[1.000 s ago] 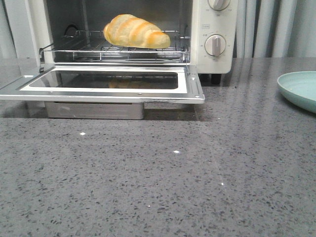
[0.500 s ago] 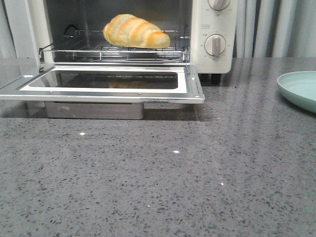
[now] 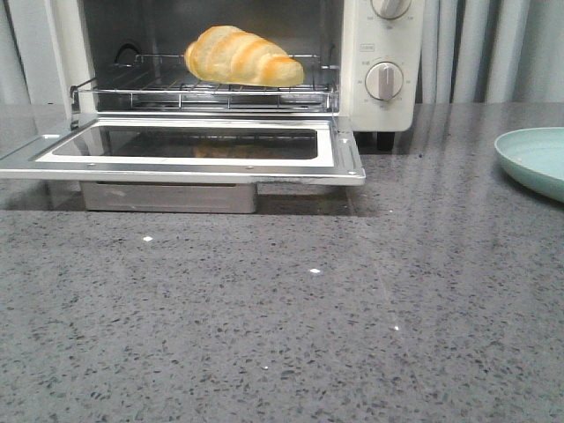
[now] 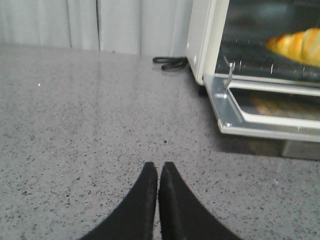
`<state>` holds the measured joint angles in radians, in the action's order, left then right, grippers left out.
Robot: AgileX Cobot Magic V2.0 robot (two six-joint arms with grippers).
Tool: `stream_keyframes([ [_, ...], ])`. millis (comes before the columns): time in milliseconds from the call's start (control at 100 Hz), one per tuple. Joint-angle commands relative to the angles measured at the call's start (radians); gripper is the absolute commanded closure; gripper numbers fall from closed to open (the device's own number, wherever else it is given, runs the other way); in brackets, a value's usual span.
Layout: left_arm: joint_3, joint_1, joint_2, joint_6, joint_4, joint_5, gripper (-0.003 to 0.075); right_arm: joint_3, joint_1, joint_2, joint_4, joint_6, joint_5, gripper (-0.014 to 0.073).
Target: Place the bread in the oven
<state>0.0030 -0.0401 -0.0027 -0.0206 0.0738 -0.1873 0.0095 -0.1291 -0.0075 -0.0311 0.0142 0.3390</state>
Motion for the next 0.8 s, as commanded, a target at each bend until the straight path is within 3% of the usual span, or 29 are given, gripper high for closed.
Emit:
stream_keyframes([
  [0,0.017,0.001,-0.027,0.000,-0.050,0.005,0.0741,0.027,-0.004,-0.021,-0.004,-0.004,-0.019,0.0661],
  [250,0.020,-0.001,-0.027,0.002,-0.106,-0.081,0.0741,0.027,-0.004,-0.021,-0.004,-0.004,-0.019,0.0661],
  [790,0.020,-0.001,-0.027,0.004,-0.102,-0.074,0.0741,0.027,-0.004,-0.021,-0.004,-0.004,-0.019,0.0661],
])
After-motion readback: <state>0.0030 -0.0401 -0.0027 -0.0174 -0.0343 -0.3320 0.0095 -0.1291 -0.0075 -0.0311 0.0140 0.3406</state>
